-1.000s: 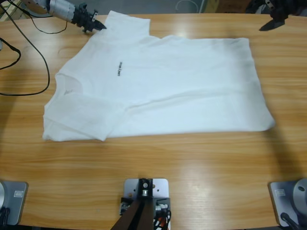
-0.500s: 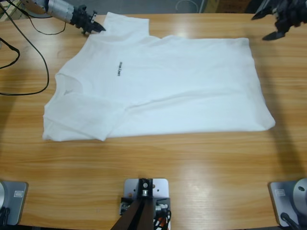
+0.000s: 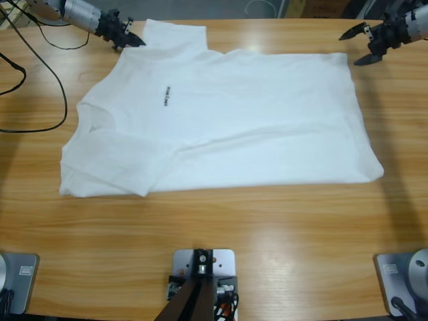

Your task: Fold clothes

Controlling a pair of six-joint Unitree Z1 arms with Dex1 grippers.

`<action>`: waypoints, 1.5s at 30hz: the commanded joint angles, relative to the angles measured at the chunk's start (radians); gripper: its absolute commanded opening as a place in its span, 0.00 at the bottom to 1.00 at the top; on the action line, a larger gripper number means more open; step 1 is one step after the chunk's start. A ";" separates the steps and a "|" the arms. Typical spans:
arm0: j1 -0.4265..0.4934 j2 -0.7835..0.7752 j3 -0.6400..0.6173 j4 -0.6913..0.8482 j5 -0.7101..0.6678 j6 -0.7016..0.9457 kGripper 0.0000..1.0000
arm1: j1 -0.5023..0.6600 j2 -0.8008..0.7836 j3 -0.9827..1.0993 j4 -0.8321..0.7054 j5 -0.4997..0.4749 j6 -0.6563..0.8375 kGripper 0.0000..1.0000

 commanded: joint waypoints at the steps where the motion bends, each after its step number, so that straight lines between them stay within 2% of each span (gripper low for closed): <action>1: 0.018 0.088 -0.556 0.036 0.001 0.011 0.00 | -0.017 0.125 -0.072 -0.009 -0.015 0.011 0.97; 8: 0.020 0.088 -0.556 0.041 0.002 0.014 0.00 | -0.013 0.160 -0.096 -0.008 -0.011 0.017 0.96; 12: 0.020 0.088 -0.556 0.042 0.004 0.015 0.00 | -0.002 0.170 -0.104 -0.008 0.000 0.017 0.72; 14: 0.020 0.087 -0.556 0.043 0.004 0.016 0.00 | 0.007 0.170 -0.103 -0.007 0.002 0.017 0.70; 16: 0.021 0.087 -0.556 0.043 0.004 0.016 0.00 | 0.021 0.170 -0.096 -0.005 0.004 0.017 0.60; 28: 0.021 0.087 -0.556 0.044 0.003 0.017 0.00 | 0.053 0.143 -0.061 0.001 0.002 0.017 0.56; 29: 0.021 0.087 -0.556 0.045 0.002 0.017 0.00 | 0.053 0.143 -0.060 0.002 0.002 0.017 0.52; 31: 0.020 0.086 -0.556 0.047 0.003 0.019 0.00 | 0.053 0.143 -0.060 0.002 0.000 0.017 0.11; 32: 0.020 0.085 -0.556 0.047 0.003 0.019 0.00 | 0.053 0.145 -0.060 0.002 -0.001 0.017 0.00; 45: 0.023 0.077 -0.556 0.056 0.004 0.020 0.00 | 0.053 0.136 -0.087 0.004 -0.014 0.010 0.00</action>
